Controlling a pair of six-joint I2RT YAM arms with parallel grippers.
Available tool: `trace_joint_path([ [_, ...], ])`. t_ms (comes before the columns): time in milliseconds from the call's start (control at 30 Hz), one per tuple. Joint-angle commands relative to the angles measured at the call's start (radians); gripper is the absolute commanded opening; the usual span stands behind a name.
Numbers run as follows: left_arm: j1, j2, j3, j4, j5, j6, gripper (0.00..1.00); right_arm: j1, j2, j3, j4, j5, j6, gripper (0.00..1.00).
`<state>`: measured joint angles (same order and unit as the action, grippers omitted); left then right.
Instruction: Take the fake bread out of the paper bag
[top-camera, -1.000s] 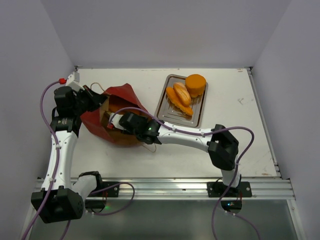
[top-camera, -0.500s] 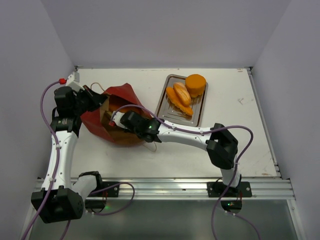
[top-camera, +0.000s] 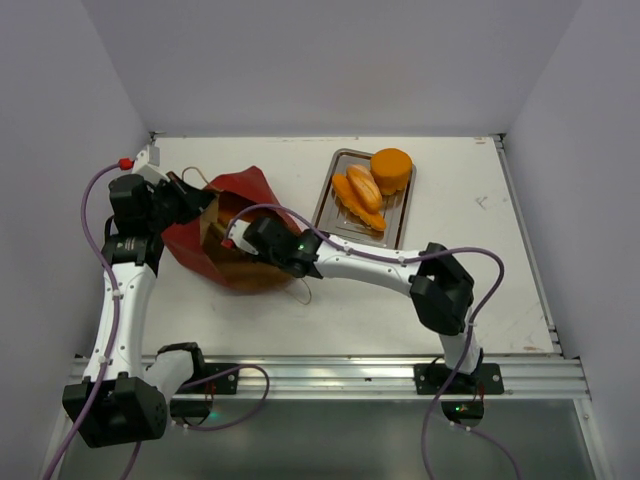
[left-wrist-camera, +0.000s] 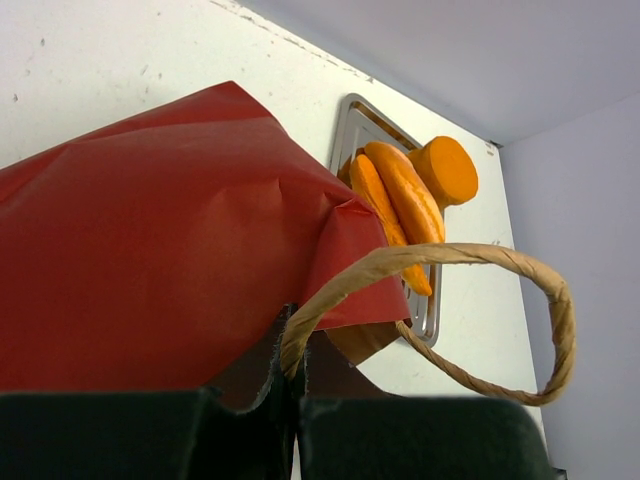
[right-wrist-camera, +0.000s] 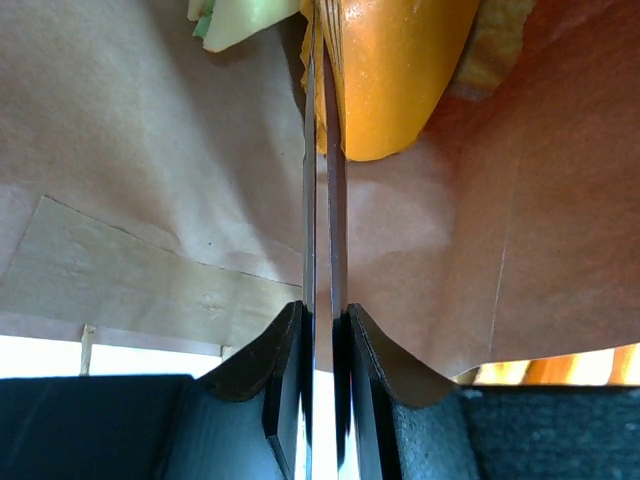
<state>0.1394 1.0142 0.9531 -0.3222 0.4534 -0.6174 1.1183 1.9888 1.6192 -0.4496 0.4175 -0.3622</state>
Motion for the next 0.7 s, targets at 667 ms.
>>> trace_joint_path([
  [667,0.005,0.001,0.021,0.026,-0.002,-0.001,0.00,-0.051,-0.311,-0.121,-0.044,-0.306,-0.017,0.00],
])
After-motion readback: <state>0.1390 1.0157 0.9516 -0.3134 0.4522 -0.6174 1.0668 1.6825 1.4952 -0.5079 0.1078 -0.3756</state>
